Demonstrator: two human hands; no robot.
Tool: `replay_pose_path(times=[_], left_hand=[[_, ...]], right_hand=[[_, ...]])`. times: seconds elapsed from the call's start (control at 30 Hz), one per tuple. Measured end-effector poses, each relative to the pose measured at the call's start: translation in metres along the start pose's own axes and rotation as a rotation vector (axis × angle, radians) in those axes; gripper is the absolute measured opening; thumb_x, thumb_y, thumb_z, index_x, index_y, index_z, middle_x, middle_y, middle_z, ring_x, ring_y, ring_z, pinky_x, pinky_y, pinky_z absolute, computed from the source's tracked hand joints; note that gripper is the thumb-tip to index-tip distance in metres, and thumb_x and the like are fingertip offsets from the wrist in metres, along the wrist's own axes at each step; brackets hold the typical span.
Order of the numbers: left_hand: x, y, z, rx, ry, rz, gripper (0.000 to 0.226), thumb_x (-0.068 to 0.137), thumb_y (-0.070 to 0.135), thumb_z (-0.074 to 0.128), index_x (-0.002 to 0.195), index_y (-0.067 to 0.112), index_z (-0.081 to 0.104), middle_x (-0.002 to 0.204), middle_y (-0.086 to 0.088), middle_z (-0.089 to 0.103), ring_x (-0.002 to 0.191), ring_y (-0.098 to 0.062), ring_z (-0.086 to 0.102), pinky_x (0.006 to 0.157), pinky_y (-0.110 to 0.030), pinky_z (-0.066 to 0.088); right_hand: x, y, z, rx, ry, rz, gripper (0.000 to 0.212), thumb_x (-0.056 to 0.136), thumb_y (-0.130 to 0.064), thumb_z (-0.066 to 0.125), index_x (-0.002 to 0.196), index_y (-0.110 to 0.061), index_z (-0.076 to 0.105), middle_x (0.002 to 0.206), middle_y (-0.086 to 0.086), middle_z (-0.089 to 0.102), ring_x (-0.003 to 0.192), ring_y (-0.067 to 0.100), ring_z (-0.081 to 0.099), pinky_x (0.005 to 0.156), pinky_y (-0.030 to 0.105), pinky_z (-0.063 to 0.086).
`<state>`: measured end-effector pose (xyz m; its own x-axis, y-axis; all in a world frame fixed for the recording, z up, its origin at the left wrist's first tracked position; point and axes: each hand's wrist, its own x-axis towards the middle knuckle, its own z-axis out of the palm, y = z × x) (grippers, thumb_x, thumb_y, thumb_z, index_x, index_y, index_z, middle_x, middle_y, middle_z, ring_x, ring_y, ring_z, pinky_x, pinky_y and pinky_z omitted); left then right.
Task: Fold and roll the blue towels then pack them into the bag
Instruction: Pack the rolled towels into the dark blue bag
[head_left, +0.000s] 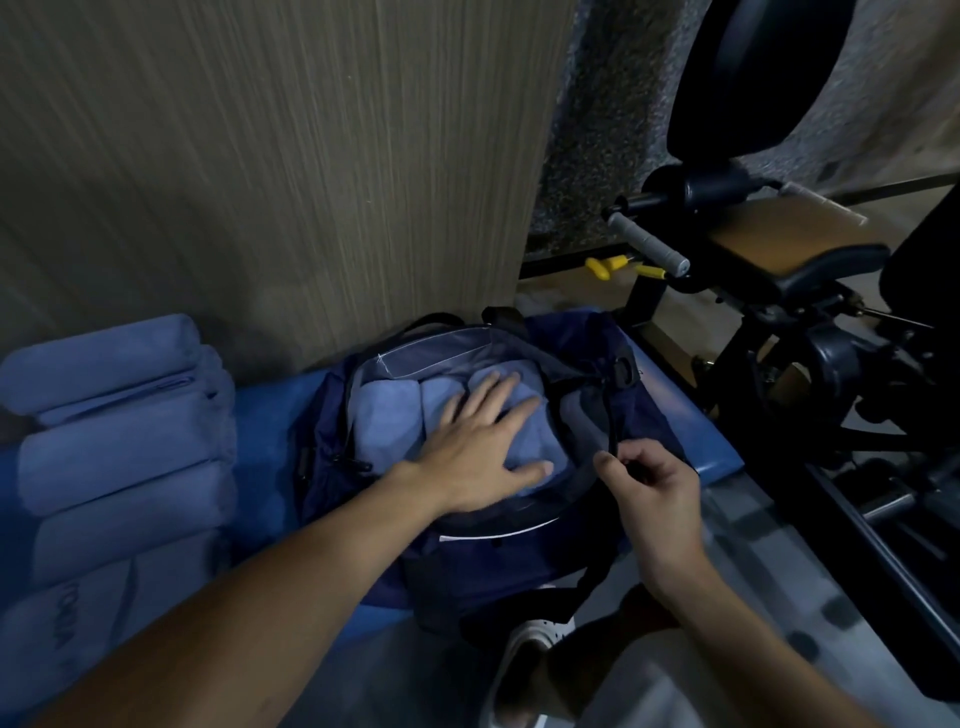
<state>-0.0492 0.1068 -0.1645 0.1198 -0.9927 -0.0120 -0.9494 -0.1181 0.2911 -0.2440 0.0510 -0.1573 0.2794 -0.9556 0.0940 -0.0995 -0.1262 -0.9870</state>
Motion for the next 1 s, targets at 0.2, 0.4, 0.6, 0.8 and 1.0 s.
replay_pose_path(times=[0.2, 0.4, 0.6, 0.8, 1.0], left_hand=[[0.007, -0.005, 0.015, 0.138, -0.030, -0.027, 0.096, 0.079, 0.077, 0.045, 0.154, 0.031, 0.007, 0.163, 0.002, -0.012, 0.148, -0.018, -0.020, 0.118, -0.053, 0.002], [0.018, -0.004, 0.007, 0.062, -0.118, -0.038, 0.100, 0.075, 0.086, 0.036, 0.154, 0.033, 0.003, 0.162, 0.007, -0.019, 0.144, -0.013, -0.029, 0.117, -0.057, -0.005], [0.022, -0.008, 0.007, 0.075, -0.238, -0.029, 0.096, 0.075, 0.090, 0.015, 0.154, 0.037, 0.002, 0.160, 0.006, -0.025, 0.138, -0.011, -0.039, 0.115, -0.058, -0.011], [0.022, -0.010, 0.005, 0.107, -0.238, -0.033, 0.076, 0.088, 0.077, 0.017, 0.153, 0.041, 0.006, 0.161, 0.007, -0.022, 0.141, -0.012, -0.036, 0.115, -0.058, -0.011], [0.018, -0.014, 0.006, 0.204, -0.274, -0.009, 0.081, 0.084, 0.082, 0.015, 0.153, 0.042, 0.000, 0.160, 0.005, -0.025, 0.142, -0.015, -0.035, 0.114, -0.059, -0.011]], right_hand=[[-0.001, 0.003, -0.002, 0.042, 0.032, 0.034, 0.017, 0.084, -0.002, 0.069, 0.073, 0.002, 0.057, 0.065, 0.006, 0.052, 0.063, 0.018, 0.048, 0.063, 0.033, 0.040], [0.001, 0.003, -0.004, 0.057, 0.022, 0.079, 0.020, 0.086, -0.004, 0.067, 0.071, 0.001, 0.054, 0.065, 0.008, 0.050, 0.063, 0.022, 0.046, 0.063, 0.034, 0.039], [0.027, -0.004, 0.012, -0.329, -0.004, 0.081, 0.034, 0.081, -0.041, 0.074, 0.105, -0.018, 0.064, 0.099, -0.007, 0.064, 0.096, 0.011, 0.059, 0.088, 0.032, 0.047], [0.051, -0.018, 0.013, -0.289, 0.048, 0.020, 0.026, 0.083, -0.014, 0.063, 0.058, -0.016, 0.056, 0.055, -0.002, 0.055, 0.057, 0.013, 0.051, 0.059, 0.036, 0.043], [0.040, -0.010, 0.004, -0.125, 0.178, -0.017, 0.013, 0.081, -0.005, 0.059, 0.071, 0.003, 0.058, 0.074, 0.022, 0.060, 0.065, 0.022, 0.053, 0.064, 0.035, 0.046]])
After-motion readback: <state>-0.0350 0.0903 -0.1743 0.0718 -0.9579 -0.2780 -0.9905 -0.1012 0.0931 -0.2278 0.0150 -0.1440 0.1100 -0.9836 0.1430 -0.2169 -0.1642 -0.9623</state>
